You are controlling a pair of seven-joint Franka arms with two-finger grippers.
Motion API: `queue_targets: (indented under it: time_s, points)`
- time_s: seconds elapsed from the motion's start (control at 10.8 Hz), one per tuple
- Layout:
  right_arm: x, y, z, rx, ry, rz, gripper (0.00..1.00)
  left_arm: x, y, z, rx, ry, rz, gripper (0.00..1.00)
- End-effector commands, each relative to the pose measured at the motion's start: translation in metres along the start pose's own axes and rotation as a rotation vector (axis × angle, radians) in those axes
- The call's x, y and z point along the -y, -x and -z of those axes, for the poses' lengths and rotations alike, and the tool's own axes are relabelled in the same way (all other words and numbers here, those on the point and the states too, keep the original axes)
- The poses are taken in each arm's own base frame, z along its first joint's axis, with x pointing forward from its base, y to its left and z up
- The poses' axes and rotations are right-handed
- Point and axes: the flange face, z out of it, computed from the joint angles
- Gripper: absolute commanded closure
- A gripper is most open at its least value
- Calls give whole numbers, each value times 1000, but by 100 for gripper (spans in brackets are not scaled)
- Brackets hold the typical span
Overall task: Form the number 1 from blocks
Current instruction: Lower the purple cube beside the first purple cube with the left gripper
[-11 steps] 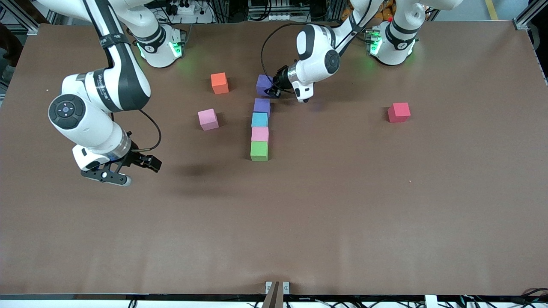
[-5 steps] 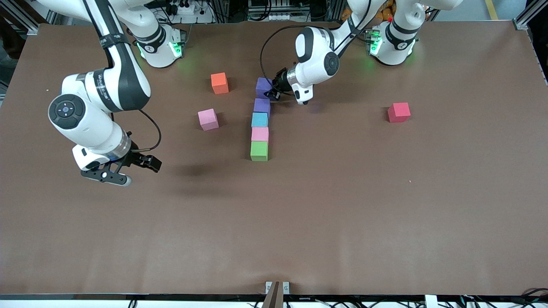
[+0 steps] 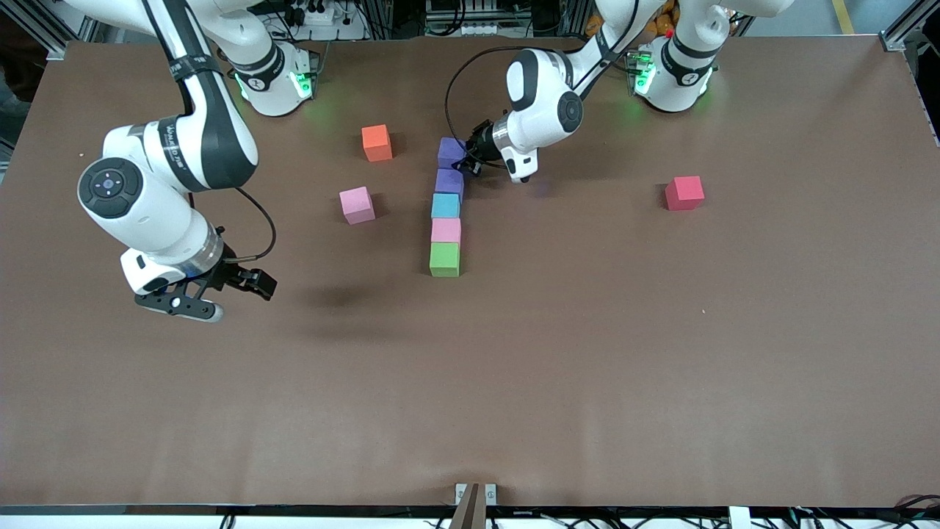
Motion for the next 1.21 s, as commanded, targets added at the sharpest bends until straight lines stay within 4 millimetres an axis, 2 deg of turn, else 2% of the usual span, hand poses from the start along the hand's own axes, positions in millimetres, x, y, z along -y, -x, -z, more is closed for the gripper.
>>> queue_targets:
  time_s: [0.0, 0.28, 0.46, 0.56, 0.65, 0.83, 1.11]
  points:
    - [11, -2, 0, 2, 3, 2, 0, -6, 1, 1, 17, 27, 4, 100]
    - [11, -11, 14, -31, -12, -3, 0, -6, 2, 2, 18, 28, 4, 100]
    - [8, -10, 11, -23, -7, -7, 0, -8, 4, 2, 21, 31, 1, 100]
    - [7, -12, 10, -27, -8, -10, 0, -10, 0, 3, 20, 33, 9, 68]
    - [9, -14, 9, -34, -9, -8, 0, -13, -4, 3, 20, 33, 18, 1]
    - [17, -17, 5, -56, -18, -1, 0, -12, 1, 1, 24, 32, 11, 0]
    - [10, -18, 9, -53, -16, -10, 0, -11, 2, 1, 23, 31, 13, 0]
